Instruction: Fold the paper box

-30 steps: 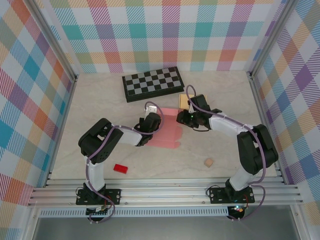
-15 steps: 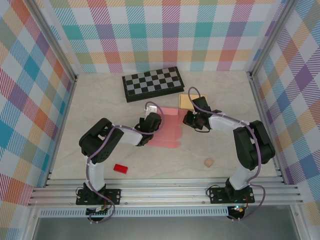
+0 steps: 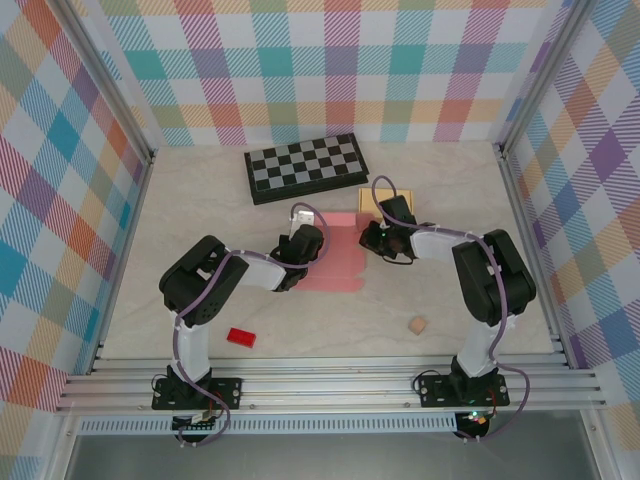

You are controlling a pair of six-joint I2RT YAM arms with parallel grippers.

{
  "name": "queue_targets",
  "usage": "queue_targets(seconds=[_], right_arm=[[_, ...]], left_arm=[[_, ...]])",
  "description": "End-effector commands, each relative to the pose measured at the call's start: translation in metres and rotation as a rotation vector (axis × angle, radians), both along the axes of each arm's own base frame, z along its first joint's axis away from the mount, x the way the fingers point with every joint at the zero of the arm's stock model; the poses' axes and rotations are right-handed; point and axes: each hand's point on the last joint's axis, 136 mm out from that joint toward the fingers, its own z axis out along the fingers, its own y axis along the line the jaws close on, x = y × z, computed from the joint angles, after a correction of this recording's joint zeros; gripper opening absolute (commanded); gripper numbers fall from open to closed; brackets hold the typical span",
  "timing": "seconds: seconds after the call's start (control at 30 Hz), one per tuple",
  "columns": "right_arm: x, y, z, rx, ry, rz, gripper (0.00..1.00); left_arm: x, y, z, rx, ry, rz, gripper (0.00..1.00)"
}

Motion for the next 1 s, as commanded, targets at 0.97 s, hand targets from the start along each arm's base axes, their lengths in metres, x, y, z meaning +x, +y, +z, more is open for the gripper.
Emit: queue_targets(seconds=[0.97], right_arm=[[0.002, 0.045, -0.024, 0.086, 0.095, 0.042, 0.13]], left_arm=[[-0.033, 0.013, -0.059, 0.137, 0.196, -0.036, 0.0]])
